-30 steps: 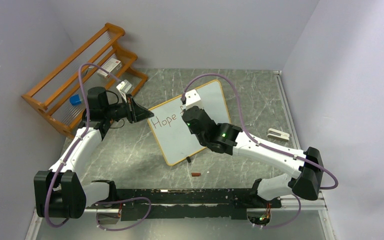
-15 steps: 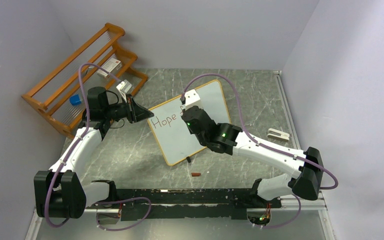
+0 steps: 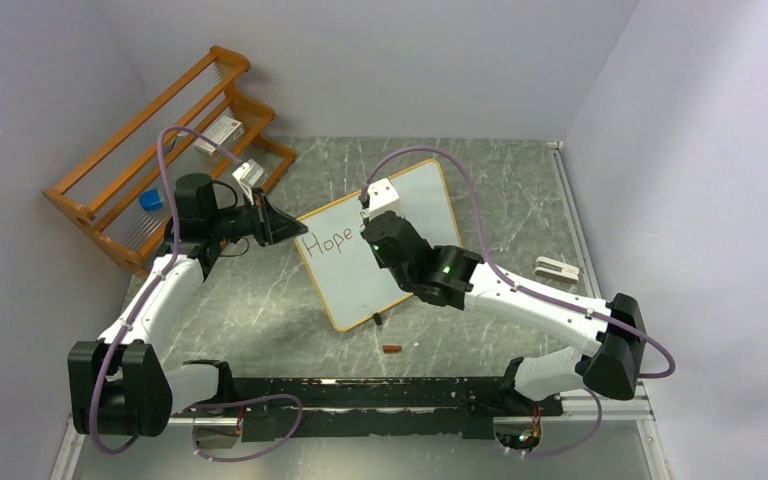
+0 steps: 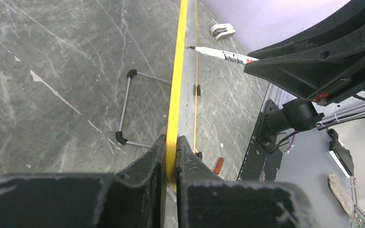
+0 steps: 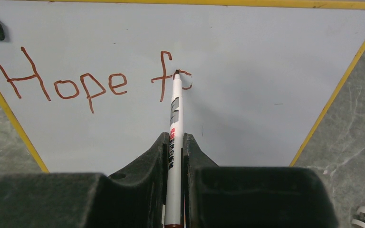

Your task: Write a sentence on the whiteboard

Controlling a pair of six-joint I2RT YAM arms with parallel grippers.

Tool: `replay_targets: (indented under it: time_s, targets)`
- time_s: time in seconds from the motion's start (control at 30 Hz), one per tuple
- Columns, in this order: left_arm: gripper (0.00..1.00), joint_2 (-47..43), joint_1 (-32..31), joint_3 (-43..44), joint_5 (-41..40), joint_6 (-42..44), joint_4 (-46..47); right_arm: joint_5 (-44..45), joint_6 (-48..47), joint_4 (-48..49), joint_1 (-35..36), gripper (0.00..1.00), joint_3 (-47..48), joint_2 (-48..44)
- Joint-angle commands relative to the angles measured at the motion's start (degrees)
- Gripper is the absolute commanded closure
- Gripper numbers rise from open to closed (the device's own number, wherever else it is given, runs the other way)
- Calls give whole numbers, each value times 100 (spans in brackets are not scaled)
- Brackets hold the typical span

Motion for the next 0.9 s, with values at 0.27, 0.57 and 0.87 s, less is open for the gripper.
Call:
replay_targets:
  time_s: [0.27, 0.57, 0.87]
  targets:
    - [95, 153, -104, -85, -241, 369, -533, 206, 56, -53, -126, 100, 48, 91]
    - [95, 164, -104, -79, -246, 375, -524, 183, 106, -127, -179, 100, 7, 56]
    - [95, 168, -104, -85, -242, 366, -520, 150, 203, -242, -179, 100, -83, -1]
